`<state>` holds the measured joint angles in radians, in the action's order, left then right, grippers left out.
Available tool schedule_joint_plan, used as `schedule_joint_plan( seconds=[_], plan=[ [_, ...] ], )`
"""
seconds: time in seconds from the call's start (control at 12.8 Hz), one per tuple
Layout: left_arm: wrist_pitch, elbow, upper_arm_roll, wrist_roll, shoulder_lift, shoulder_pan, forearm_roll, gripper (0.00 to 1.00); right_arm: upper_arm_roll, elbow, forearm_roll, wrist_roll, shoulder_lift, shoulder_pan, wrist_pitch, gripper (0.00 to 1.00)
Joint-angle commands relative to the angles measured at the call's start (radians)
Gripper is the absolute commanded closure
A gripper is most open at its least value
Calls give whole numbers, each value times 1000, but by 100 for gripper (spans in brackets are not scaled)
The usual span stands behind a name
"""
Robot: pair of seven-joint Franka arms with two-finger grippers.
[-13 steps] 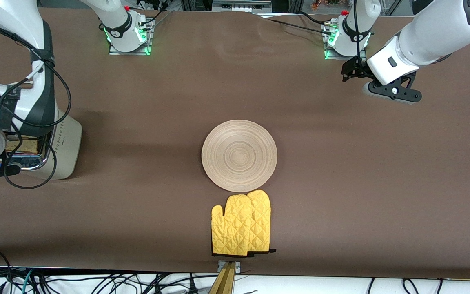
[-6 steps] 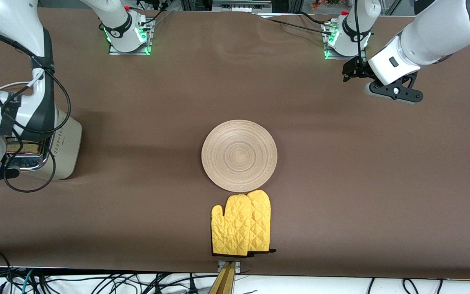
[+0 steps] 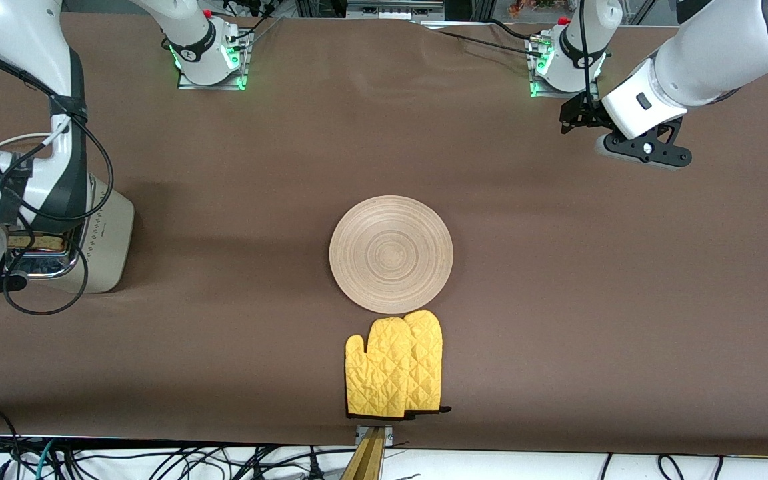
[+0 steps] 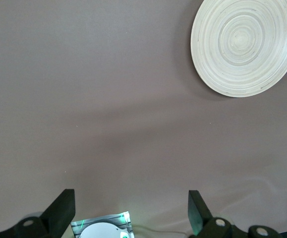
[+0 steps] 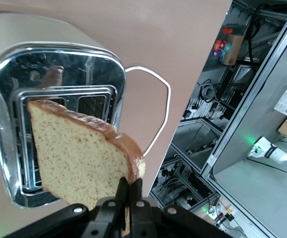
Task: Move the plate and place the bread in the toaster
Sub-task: 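Lower the bread slice into the toaster slot with the right gripper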
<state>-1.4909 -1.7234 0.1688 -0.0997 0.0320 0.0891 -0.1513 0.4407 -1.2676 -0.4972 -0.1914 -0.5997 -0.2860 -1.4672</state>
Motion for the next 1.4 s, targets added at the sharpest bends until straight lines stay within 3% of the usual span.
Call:
schedule_joint_plan(
  seconds=[0.0,1.32],
  plan=[
    [18,31,-3,23,-3,-15,-22,0,4,-1,-11,17,0,5,7,100],
    [14,47,-3,29,-11,-43,-28,0,1,2,63,161,-58,-22,-30,100]
  ],
)
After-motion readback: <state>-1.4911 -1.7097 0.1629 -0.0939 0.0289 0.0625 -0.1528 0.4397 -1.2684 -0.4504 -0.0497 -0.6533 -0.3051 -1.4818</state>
